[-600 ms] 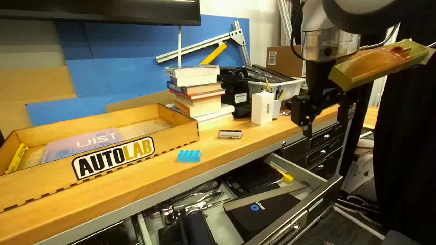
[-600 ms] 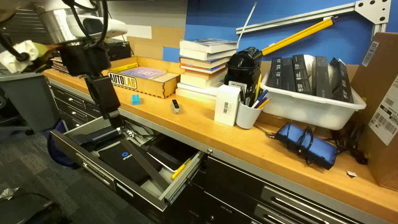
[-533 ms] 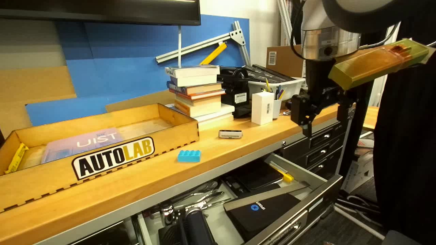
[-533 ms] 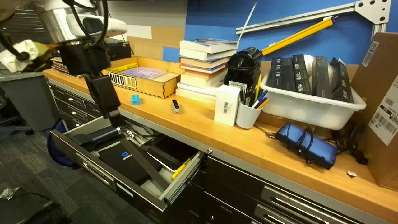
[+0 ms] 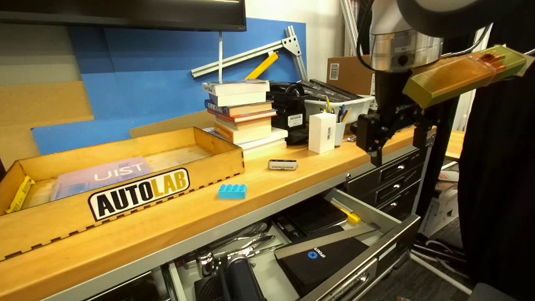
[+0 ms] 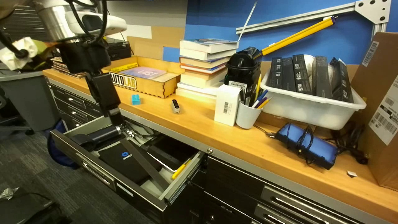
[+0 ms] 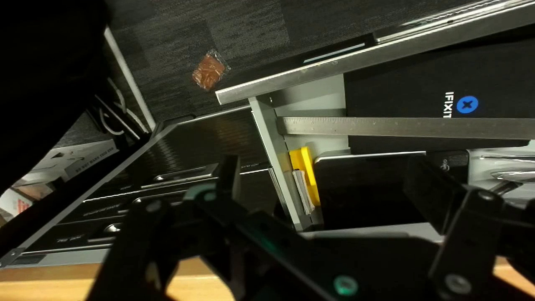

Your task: Put the Lego in the open drawer and then close the drawer

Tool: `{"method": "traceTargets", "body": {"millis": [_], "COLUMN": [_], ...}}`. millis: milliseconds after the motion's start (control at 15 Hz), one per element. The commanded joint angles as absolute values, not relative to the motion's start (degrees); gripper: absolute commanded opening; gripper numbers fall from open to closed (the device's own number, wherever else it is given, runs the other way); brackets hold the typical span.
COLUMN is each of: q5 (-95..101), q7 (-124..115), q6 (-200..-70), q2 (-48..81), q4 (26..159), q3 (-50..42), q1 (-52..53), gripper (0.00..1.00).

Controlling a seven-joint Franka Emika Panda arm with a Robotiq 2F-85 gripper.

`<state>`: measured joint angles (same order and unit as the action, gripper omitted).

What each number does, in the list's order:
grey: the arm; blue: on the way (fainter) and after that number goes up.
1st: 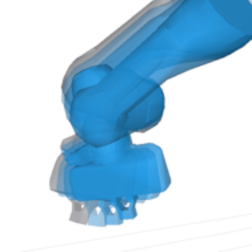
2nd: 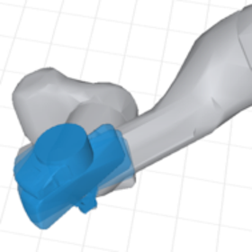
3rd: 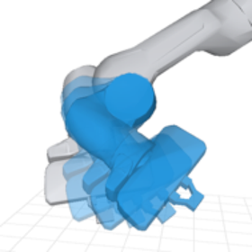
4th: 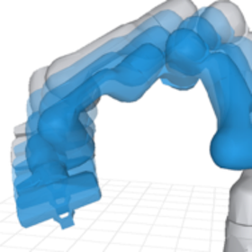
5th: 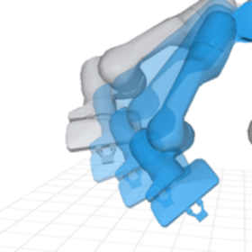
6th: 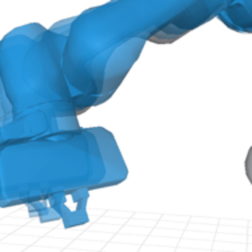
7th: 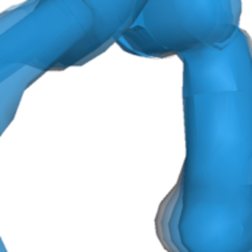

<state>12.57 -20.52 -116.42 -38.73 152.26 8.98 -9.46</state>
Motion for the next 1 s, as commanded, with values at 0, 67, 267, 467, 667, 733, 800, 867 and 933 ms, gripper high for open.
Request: {"method": "traceTargets", "body": {"millis": [0,67,267,467,667,733,800,867,933], "q5": [13.16,13.16,13.16,14.35,13.59,12.93,12.15,10.58,9.03], "q7": [-20.99,-20.99,-20.99,-19.02,-15.40,-13.75,-11.77,-9.57,-7.50], "q6": [-116.16,-116.16,-116.16,-120.41,-126.31,-127.44,-127.69,-128.06,-127.73], "q2": [-38.62,-38.62,-38.62,-33.14,-25.13,-22.43,-19.20,-16.01,-13.10], "q4": [152.13,152.13,152.12,147.81,141.70,139.47,136.71,134.09,131.54], "q3": [8.12,8.12,8.12,7.91,8.09,7.98,7.86,7.44,7.22], "q1": [-8.51,-8.51,-8.51,-8.41,-6.32,-5.24,-3.87,-2.27,-0.88], "gripper": [1.00,1.00,1.00,1.00,1.00,1.00,1.00,1.00,1.00]}}
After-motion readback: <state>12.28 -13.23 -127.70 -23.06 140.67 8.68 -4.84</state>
